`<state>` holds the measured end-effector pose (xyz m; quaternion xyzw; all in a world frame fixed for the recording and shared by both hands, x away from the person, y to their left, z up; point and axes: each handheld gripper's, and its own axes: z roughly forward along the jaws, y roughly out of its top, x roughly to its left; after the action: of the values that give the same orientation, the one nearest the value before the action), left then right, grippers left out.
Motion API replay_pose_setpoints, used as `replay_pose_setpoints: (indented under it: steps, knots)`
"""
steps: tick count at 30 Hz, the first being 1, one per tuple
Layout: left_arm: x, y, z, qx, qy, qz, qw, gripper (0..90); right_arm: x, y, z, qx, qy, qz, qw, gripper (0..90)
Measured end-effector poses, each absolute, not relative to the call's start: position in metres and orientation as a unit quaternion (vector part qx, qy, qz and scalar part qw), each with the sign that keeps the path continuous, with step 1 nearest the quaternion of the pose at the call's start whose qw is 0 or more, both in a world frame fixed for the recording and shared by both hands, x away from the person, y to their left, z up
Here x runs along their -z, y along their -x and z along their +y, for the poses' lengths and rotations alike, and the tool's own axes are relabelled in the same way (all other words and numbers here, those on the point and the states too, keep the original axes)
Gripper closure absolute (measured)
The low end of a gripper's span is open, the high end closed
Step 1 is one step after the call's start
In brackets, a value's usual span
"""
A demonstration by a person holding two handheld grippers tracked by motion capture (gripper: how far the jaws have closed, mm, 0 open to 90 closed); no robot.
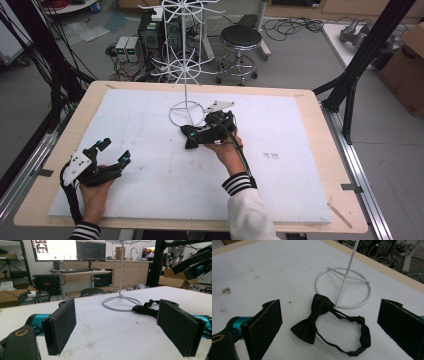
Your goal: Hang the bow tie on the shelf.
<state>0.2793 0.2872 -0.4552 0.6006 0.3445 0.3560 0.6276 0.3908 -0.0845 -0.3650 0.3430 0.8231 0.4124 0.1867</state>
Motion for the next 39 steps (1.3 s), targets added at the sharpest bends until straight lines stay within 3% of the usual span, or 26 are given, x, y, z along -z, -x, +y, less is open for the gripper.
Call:
replay_pose_setpoints:
  steps: [9, 12, 18, 23, 28, 39]
  knots:
    - [0.455, -0.279, 0.287, -0.356, -0.6, 0.345, 0.628, 16.4, 0.377, -0.398, -0.073, -0.377, -0.346, 0.843, 0.165, 7.4]
    - [0.455, -0.279, 0.287, -0.356, -0.601, 0.345, 0.628, 16.5, 0.379, -0.399, -0.07, -0.371, -0.34, 0.849, 0.161, 20.0]
    - [0.455, -0.279, 0.287, -0.356, -0.601, 0.344, 0.628, 16.5, 0.385, -0.403, -0.065, -0.359, -0.341, 0.855, 0.153, 19.4]
    - [0.455, -0.279, 0.287, -0.356, -0.6, 0.345, 0.628, 16.5, 0.395, -0.404, -0.055, -0.331, -0.334, 0.871, 0.144, 27.4]
    - [0.455, -0.279, 0.287, -0.355, -0.6, 0.344, 0.628, 16.5, 0.4, -0.407, -0.049, -0.325, -0.339, 0.872, 0.137, 29.6]
    - [0.455, -0.279, 0.287, -0.356, -0.601, 0.344, 0.628, 16.4, 0.409, -0.413, -0.039, -0.287, -0.36, 0.877, 0.136, 47.9]
